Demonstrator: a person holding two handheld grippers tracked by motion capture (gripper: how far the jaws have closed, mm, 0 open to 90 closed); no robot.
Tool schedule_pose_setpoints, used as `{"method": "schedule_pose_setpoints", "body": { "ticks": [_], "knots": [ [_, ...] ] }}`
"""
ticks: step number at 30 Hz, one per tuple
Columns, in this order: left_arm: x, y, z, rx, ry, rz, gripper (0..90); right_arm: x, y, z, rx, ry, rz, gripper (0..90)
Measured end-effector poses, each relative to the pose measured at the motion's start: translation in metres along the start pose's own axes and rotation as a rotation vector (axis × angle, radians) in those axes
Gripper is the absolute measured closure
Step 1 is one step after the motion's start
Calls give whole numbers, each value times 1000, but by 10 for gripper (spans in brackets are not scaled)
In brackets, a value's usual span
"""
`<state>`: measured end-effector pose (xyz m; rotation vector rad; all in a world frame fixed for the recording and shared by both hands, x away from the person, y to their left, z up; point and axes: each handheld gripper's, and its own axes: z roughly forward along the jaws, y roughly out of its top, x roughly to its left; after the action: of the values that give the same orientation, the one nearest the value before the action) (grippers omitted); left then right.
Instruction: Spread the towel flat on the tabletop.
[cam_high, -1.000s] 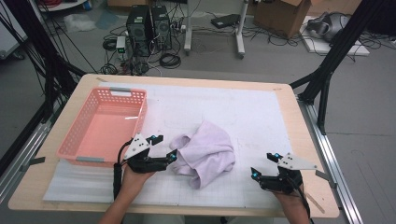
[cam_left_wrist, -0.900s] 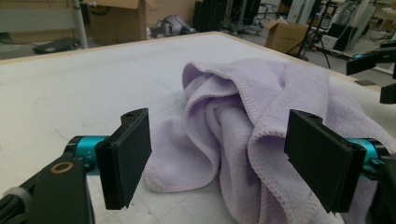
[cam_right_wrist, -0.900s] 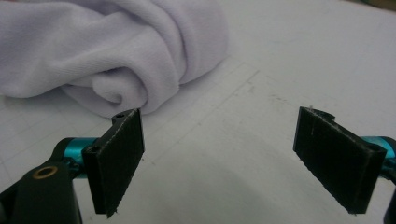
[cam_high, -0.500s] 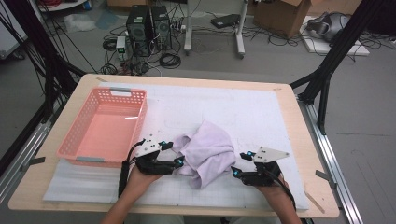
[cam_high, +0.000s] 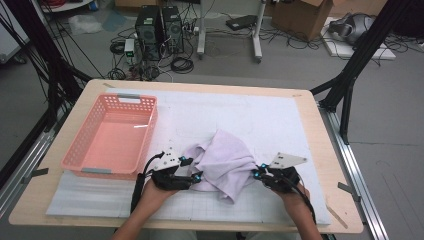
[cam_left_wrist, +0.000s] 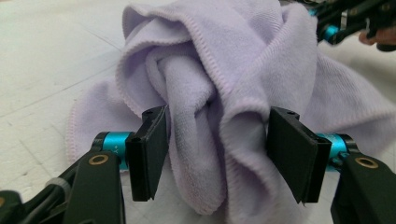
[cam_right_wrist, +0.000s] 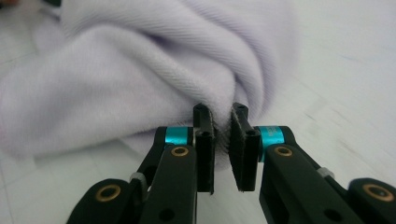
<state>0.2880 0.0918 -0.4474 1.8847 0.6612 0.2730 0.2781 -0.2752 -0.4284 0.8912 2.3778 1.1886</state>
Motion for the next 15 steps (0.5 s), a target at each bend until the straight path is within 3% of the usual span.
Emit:
{"method": "schedule_pose_setpoints", "body": {
  "ticks": [3, 6, 8, 11, 15],
  "knots": [
    [-3, 0, 2, 10, -4, 15, 404, -10, -12, -14, 13, -71, 41, 779],
    [-3, 0, 3, 21, -2, 21, 428, -12, -19, -23, 7, -100, 59, 618],
    [-5, 1, 4, 30, 0, 29, 501, -9, -16, -29, -31, -83, 53, 562],
    [-7, 1, 6, 49, 8, 42, 692, 2, -2, -31, -88, -36, 14, 502],
    [-9, 2, 6, 36, 10, 28, 759, 22, 20, -18, -124, 52, -73, 425]
  ]
}}
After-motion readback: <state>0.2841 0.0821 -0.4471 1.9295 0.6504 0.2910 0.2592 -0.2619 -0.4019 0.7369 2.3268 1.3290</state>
